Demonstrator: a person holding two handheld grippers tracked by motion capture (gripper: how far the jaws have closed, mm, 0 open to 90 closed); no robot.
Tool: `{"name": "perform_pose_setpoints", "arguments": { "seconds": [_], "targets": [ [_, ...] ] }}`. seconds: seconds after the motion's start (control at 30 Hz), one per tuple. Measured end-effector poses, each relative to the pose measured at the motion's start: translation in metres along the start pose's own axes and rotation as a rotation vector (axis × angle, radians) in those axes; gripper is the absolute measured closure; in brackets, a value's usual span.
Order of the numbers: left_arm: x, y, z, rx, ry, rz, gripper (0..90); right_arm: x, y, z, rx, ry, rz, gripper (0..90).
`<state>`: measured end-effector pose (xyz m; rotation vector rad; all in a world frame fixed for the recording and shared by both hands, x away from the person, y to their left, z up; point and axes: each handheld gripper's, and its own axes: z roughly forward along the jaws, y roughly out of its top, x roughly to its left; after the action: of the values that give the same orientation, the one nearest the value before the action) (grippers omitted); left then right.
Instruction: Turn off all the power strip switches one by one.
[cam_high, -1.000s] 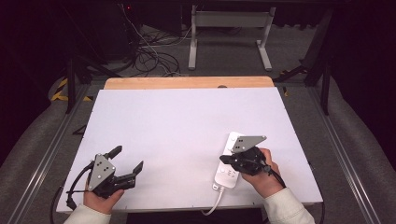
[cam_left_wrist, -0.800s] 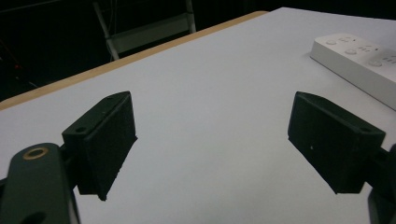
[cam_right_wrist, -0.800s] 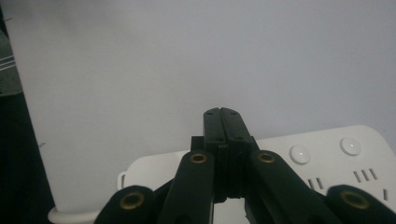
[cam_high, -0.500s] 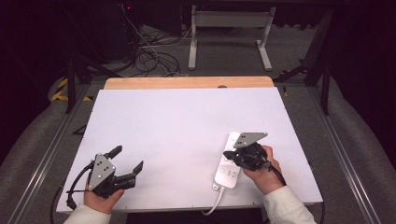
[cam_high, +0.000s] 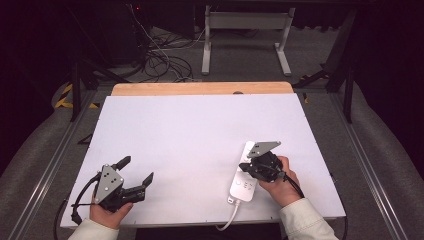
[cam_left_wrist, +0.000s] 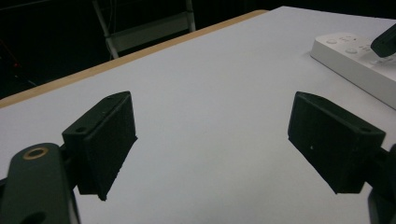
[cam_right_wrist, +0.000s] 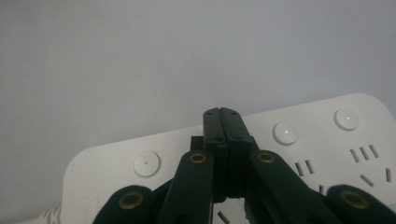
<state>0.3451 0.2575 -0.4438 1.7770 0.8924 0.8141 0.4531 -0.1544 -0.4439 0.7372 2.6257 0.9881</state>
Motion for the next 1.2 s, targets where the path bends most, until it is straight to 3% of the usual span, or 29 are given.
{"name": "perform_pose_setpoints", "arguments": {
  "seconds": [0.37,1.2],
  "targets": [
    [0.0000,0.0000,-0.0002,-0.003,0.001,-0.001,15.7,-0.0005,-0.0008,0.0057,0.036,-0.010,0.003,90.0],
    [-0.0013,0.0002,-0.0004,0.001,0.004,0.002,15.7,-0.0006,0.0005,0.0079,0.060,-0.007,0.018,90.0]
  ]
}}
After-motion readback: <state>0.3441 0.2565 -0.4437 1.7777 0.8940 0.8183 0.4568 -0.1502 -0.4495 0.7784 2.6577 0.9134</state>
